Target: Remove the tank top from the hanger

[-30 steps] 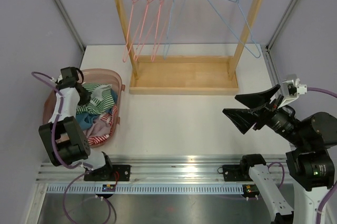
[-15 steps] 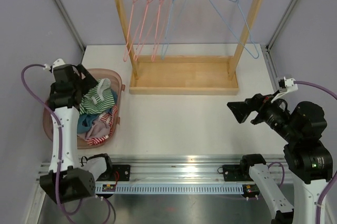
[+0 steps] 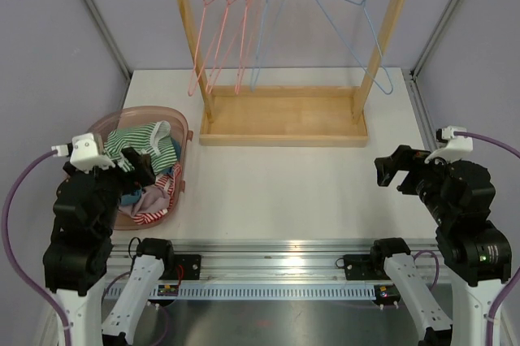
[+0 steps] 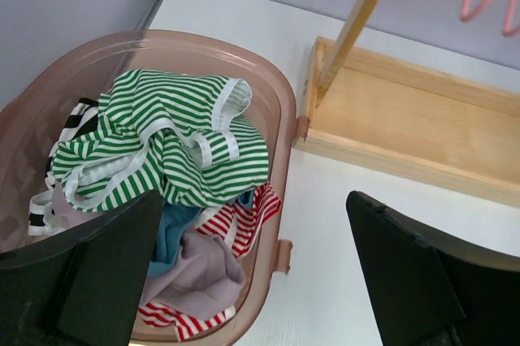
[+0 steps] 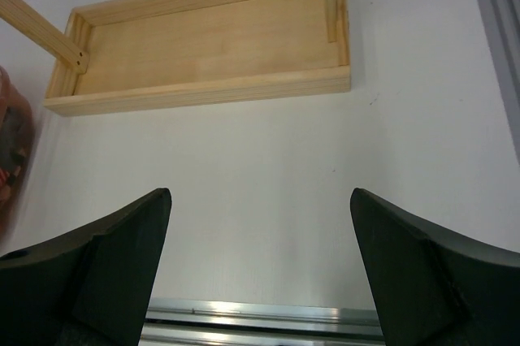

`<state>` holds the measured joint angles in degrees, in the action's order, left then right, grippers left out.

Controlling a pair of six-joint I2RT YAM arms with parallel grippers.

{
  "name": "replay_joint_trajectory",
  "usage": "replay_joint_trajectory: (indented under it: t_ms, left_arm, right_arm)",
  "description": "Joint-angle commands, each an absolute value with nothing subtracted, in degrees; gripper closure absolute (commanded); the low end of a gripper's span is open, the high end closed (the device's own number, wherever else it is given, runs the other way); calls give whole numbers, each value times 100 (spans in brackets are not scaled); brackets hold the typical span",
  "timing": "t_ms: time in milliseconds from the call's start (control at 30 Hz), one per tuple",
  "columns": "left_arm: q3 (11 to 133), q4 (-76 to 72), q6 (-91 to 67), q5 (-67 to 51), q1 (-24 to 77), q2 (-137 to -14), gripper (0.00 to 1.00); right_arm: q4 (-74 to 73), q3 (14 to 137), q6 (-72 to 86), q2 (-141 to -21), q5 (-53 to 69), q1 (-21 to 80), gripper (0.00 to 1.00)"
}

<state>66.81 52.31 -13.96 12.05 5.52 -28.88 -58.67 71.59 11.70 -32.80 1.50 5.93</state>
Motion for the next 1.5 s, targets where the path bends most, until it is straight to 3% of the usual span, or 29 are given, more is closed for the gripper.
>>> replay_joint_trajectory:
  t_ms: [0,333,667,1467]
  left_arm:
    - [6977,5782,-967,696,677,-2515,1]
    - [7260,6556,-791,570,1019,-1653,1]
    - [6908,6566,-826,809,1204,-1231,1]
    - [6768,6434,-826,721,1213,-1204,1]
  right_arm:
    - [-5853,7102,853,-3041,-281,580,0]
    - [-6116,7189,721,-2637,-325,685,0]
    - [-6328,7295,510,-2768,-1283,1362,1]
    - [-5924,7225,633,-3199,-747,1354,0]
